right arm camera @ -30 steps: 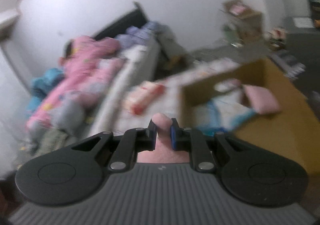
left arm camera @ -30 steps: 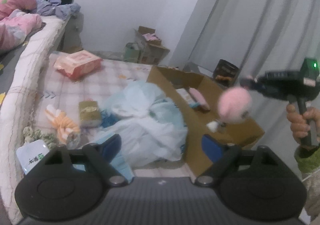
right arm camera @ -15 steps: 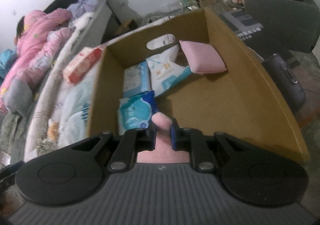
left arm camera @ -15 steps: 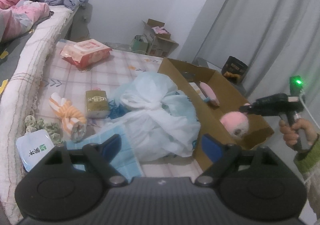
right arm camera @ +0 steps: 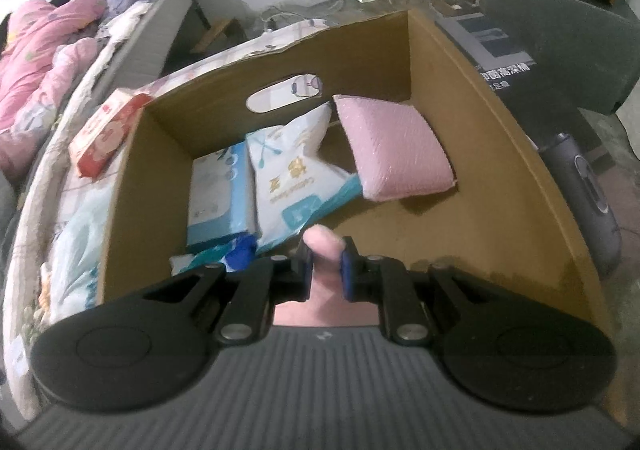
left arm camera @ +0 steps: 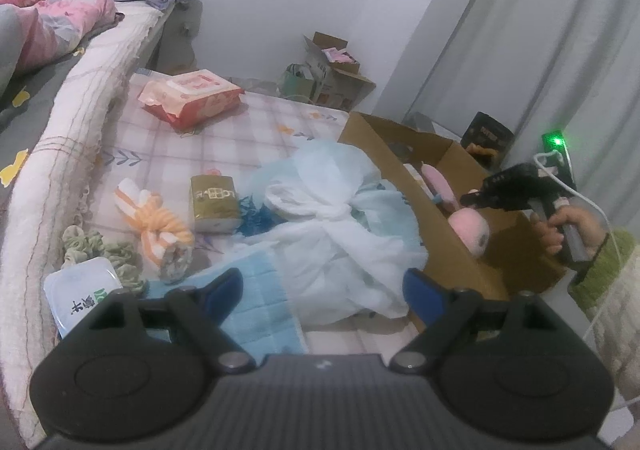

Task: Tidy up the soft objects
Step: 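Open the right gripper to drop the pink pig plush in the box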

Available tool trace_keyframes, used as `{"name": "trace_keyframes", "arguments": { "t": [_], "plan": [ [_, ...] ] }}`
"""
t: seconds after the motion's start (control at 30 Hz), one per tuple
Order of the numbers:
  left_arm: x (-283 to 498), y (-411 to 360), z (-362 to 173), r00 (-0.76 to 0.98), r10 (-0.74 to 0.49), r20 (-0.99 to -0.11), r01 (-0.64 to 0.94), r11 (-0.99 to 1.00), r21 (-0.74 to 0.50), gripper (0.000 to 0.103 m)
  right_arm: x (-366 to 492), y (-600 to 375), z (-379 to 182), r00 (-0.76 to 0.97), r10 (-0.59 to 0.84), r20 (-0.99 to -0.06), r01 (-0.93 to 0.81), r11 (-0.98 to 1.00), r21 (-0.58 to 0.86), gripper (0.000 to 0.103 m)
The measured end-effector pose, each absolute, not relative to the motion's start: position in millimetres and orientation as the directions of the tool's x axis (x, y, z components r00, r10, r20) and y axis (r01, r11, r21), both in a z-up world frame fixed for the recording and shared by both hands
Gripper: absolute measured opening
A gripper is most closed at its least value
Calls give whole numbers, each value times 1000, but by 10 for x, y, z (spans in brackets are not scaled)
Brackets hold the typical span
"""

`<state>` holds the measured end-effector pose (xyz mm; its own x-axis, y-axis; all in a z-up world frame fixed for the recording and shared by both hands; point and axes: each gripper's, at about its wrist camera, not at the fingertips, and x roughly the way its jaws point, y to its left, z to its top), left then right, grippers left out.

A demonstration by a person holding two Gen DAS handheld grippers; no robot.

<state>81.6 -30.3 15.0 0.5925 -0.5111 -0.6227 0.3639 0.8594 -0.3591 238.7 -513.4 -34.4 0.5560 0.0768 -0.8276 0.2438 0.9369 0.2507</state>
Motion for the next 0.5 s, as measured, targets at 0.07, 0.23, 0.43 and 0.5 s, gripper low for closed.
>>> {"name": "trace_keyframes", "arguments": {
  "t": [0.07, 0.23, 0.43, 0.5],
  "plan": [
    [833, -307, 143, 589, -512, -625, 366, 859, -359, 88, 2475, -5156, -387, 552, 69, -831, 263, 931, 252, 13],
    [854, -302, 134, 587, -511, -628, 365, 859, -358, 88, 2621, -5180, -473, 545, 61, -836, 283, 925, 252, 15],
    [841, -264, 122, 594, -497, -632, 357, 867, -347, 88, 2640, -5160, -467, 544, 59, -837, 302, 917, 261, 41],
    [822, -235, 115, 598, -491, -633, 354, 871, -341, 88, 2594, -5142, -412, 562, 46, -826, 301, 919, 256, 49]
  ]
}}
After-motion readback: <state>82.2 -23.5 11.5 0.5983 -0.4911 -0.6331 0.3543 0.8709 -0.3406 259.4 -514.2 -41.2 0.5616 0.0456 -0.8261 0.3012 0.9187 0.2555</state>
